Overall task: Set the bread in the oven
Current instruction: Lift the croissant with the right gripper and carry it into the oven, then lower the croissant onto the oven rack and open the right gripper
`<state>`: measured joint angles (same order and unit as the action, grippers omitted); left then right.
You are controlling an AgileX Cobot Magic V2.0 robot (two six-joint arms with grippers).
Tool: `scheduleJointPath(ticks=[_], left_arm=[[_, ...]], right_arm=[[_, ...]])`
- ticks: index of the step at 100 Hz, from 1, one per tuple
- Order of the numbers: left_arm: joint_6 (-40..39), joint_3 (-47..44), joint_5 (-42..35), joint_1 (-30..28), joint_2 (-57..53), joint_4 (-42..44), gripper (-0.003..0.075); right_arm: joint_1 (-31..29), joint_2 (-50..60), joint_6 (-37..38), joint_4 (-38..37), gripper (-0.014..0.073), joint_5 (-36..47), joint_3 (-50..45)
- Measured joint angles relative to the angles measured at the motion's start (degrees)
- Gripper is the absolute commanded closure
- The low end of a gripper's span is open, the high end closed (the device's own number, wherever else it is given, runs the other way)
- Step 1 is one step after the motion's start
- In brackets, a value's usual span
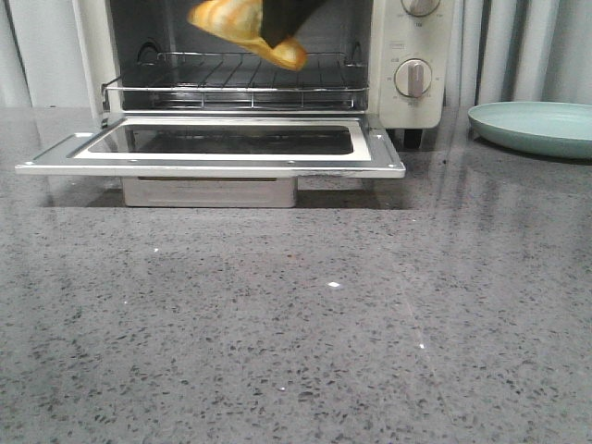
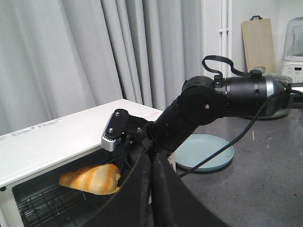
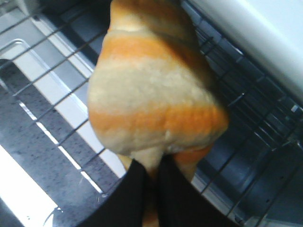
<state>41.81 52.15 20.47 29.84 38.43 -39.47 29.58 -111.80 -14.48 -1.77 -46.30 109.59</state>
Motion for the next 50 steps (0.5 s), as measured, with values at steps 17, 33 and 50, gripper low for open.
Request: scheduleJointPath(ticks=[17,33,50], left_arm=[[0.0,0.0,0.2,0.0,0.0,0.0,0.0742],[0.0,0.0,0.2,0.0,0.0,0.0,0.0742],[-0.8,-0.3,-2.8,0.0,-1.6,0.0,0.0742]], right_arm=[[-1.5,-1.0,0.5,-0.1,0.0195,1.2,0.0],[-1.5,-1.0,0.5,0.1,0.0020,1.0,0.0],[-1.5,0.4,0.5,3.0,0.0567,-4.1,0.0]])
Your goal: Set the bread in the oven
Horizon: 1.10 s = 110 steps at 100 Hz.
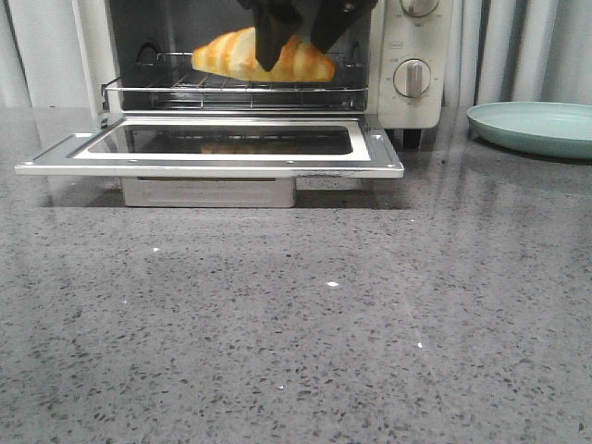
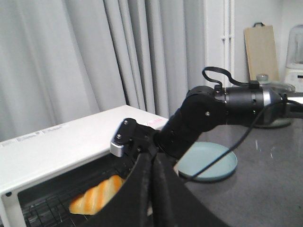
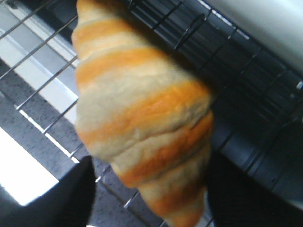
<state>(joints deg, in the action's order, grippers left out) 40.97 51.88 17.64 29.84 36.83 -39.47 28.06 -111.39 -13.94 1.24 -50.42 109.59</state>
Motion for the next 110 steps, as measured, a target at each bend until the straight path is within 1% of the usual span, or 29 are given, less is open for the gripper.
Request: scheduleJointPath(ticks=[1,2,3,9,21,30,39,44,56,66,75,84,93,110], left_arm=[[-0.1,-0.2,-0.2,0.0,-0.2,0.0,0.0742],[-0.1,-0.2,-0.6,0.0,-0.6,0.0,0.0742],[-0.2,-0.3,-0.8,-0.1,-0.8,0.0,0.0742],[-0.3,-1.4,-2.4,-0.7,-3.1,0.0,0.0742],[-0.4,-5.0,-3.5,-3.0,-9.0,0.0,0.0742],[-0.5,-8.6,-3.5,-5.2,-13.4,0.0,0.0742],[-0.5,-12.7,-3.5,-7.5,-17.3,0.0,0.0742],[-0.5,-14.7,-3.5,-8.7,-19.0,0.0,0.0742],[-0.5,-19.4,-3.5,-11.1,-21.5,0.0,0.0742],[-0.5,-22.5,-3.5,-12.2,-21.8,0.0,0.0742],[-0.6,-24.3,-3.5,-12.3,-21.8,0.0,0.0742],[-0.6,-25.0,-3.5,-12.3,-21.8,0.0,0.0742],[-0.6,-25.5,-3.5,-12.3,-21.8,0.0,0.0741],[-0.6,-25.8,-3.6,-12.3,-21.8,0.0,0.0741]], right_arm=[[0.0,0.2,0.0,0.2,0.0596,-0.3,0.0],[0.0,0.6,0.0,0.2,0.0654,-0.6,-0.1],[0.0,0.8,0.0,0.3,0.0673,-1.2,-0.1],[0.0,3.6,0.0,1.1,0.0632,-3.2,-1.0],[1.2,12.6,0.1,1.9,0.0639,-4.0,-6.1],[3.3,22.2,0.1,1.8,0.0639,-2.5,-13.3],[5.5,32.4,0.2,1.9,0.0639,1.0,-23.0],[6.3,40.0,0.2,1.9,0.0639,4.0,-29.2],[6.5,58.6,0.2,1.9,0.0639,14.6,-45.7],[4.8,74.1,1.1,1.7,0.0639,21.5,-59.3],[1.3,85.4,4.8,-0.5,0.0640,21.9,-67.2],[-2.5,92.2,6.8,-2.9,0.0640,19.9,-71.8],[-5.2,97.7,7.4,-4.9,0.0641,19.9,-75.1],[-6.7,107.5,7.5,-6.6,0.0641,21.3,-78.5]])
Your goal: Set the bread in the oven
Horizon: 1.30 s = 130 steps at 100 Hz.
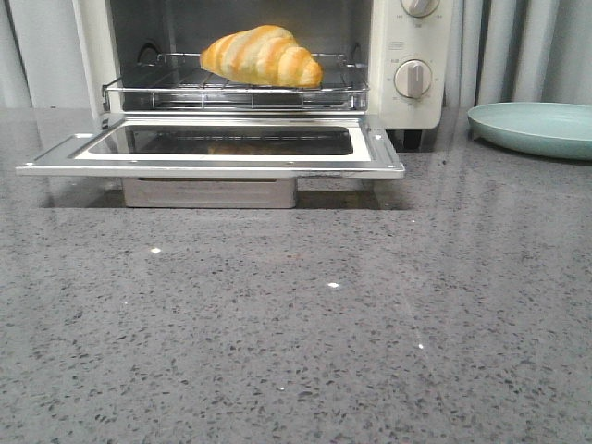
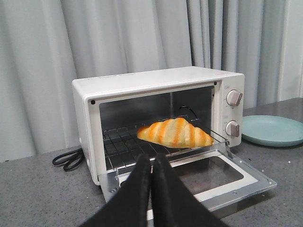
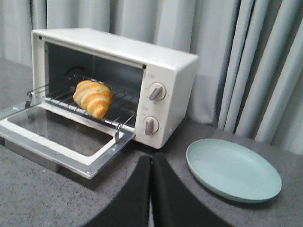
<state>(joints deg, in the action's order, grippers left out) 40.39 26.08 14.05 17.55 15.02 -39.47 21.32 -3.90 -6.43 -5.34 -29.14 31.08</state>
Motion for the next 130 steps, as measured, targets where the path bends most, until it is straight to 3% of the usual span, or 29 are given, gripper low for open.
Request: scheduleJointPath(ticks=[14,71,82,89,104,115,130], left_arm=[[0.0,0.0,-0.1,0.0,0.0,0.0,0.0742],[0.0,-1.2,-0.7,-0.1,-0.3,0.0,0.0741],[-0.8,-4.6,-0.8,-1.1,-3.6,5.3,0.0741],[-7.7,-8.4,-1.0,-2.6,-7.2,13.7,0.0741],[-33.4,-19.5,-1.3,-6.4,-14.5,32.5,0.0741],[-39.4,-25.7,-0.9,-8.3,-15.1,36.3,0.0741],[-41.1,-26.2,4.0,-10.0,-15.1,34.9,0.0741]], right_arm=[[0.0,4.6,0.0,-0.1,0.0641,0.0,-1.0],[0.0,4.7,0.1,-0.2,0.0641,-1.0,-1.2],[0.0,4.7,0.1,-0.2,0.0641,-1.0,-1.2],[0.0,4.7,0.2,-0.2,0.0641,-1.0,-1.2],[0.0,4.7,0.2,-0.2,0.0641,-1.0,-1.2],[0.0,4.7,0.2,-0.2,0.0641,-1.0,-1.2],[0.0,4.7,0.2,-0.3,0.0641,-1.0,-1.2]])
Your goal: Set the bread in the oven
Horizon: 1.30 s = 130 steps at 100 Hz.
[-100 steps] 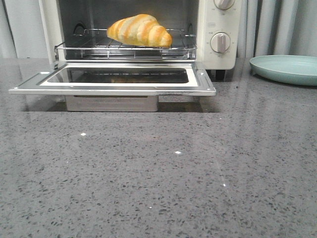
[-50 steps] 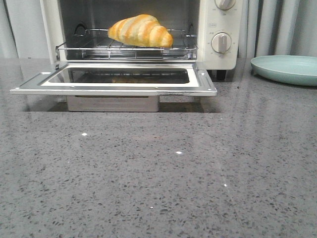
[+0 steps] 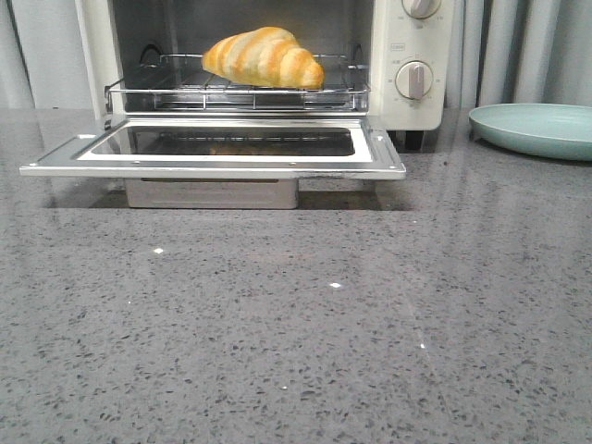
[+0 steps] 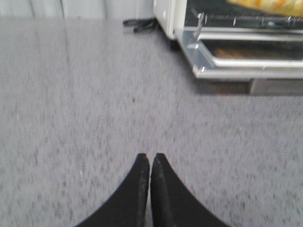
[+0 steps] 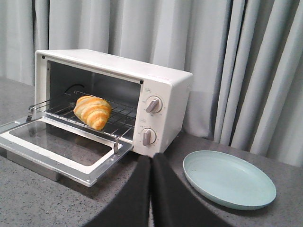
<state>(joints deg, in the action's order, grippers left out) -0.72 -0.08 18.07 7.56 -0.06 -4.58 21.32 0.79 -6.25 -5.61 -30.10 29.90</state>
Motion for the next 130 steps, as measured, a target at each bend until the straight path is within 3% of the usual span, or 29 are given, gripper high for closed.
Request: scheduleJointPath(ticks=[30,89,110,130], left_arm=[[-0.5,0.0,1.2,-4.0,0.0,-2.1,0.0741],[-0.6,0.0,1.2,-4.0,0.0,-2.2,0.0741],[-0.6,0.0,1.2,-4.0,0.0,-2.2,0.0741],[-0.6,0.0,1.2,-4.0,0.0,-2.2,0.0741]], right_arm=[[0.0,0.0,0.1,0.0,0.0641,0.0,0.0],[-0.3,0.0,0.3,-1.6,0.0641,-2.0,-0.2],[-7.9,0.0,12.3,-7.3,0.0641,3.2,-12.5],[-17.7,0.0,14.9,-5.6,0.0641,12.5,-29.1]])
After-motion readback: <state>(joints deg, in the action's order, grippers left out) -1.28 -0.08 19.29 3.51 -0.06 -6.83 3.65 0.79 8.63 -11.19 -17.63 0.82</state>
